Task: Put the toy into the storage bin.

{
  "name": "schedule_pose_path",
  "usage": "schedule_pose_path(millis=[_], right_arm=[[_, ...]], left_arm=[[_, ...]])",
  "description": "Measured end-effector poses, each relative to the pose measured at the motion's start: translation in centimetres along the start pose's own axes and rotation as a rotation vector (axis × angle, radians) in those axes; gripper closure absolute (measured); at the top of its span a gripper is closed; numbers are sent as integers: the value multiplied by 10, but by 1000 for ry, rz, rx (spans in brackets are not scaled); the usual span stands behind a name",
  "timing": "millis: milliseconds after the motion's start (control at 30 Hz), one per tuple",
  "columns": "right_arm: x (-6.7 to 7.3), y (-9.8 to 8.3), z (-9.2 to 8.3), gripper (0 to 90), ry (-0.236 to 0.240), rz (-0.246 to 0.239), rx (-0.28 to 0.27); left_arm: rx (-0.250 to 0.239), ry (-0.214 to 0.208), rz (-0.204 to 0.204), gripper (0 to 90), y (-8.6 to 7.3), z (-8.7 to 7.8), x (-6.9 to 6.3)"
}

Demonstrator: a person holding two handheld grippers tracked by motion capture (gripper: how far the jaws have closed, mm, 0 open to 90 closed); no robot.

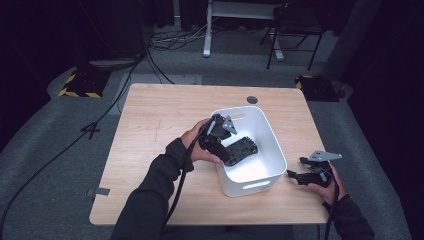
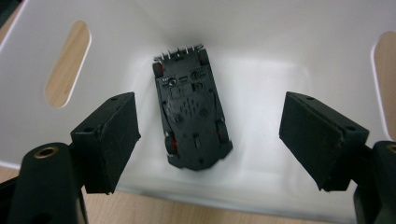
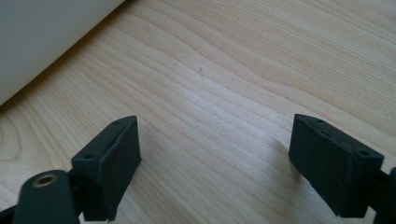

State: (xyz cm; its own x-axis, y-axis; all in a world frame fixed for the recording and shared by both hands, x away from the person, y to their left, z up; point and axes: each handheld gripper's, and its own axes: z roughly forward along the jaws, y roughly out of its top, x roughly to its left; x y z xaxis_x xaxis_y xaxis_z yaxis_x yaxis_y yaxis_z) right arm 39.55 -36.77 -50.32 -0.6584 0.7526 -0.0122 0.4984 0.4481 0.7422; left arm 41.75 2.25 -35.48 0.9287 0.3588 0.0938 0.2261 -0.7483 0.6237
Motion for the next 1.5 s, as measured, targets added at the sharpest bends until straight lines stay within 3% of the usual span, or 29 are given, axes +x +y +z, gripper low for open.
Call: schedule_pose_path(millis=[167, 300, 433, 633, 1067, 1200, 1400, 1500], right_arm=[[0, 0, 0, 165, 1, 1, 1], [0, 0, 0, 166, -1, 3, 0], [0, 0, 0, 166, -1, 4, 0], [0, 0, 0, 165, -1, 4, 0], [0, 0, 0, 165, -1, 4, -1], [0, 0, 0, 166, -1, 4, -1], [0, 0, 0, 166, -1, 4, -1], [0, 0, 0, 165, -1, 4, -1]], left_arm=[[-36, 48, -24, 190, -2, -5, 2], [-112, 106, -59, 194, -6, -12, 4], [-151, 150, -88, 193, -8, -17, 6], [-210, 179, -122, 193, -13, -26, 10], [-266, 271, -141, 190, -26, -43, 15], [-297, 287, -180, 185, -29, -46, 15], [-296, 316, -188, 181, -34, -53, 18], [-277, 350, -174, 177, -38, -55, 20]])
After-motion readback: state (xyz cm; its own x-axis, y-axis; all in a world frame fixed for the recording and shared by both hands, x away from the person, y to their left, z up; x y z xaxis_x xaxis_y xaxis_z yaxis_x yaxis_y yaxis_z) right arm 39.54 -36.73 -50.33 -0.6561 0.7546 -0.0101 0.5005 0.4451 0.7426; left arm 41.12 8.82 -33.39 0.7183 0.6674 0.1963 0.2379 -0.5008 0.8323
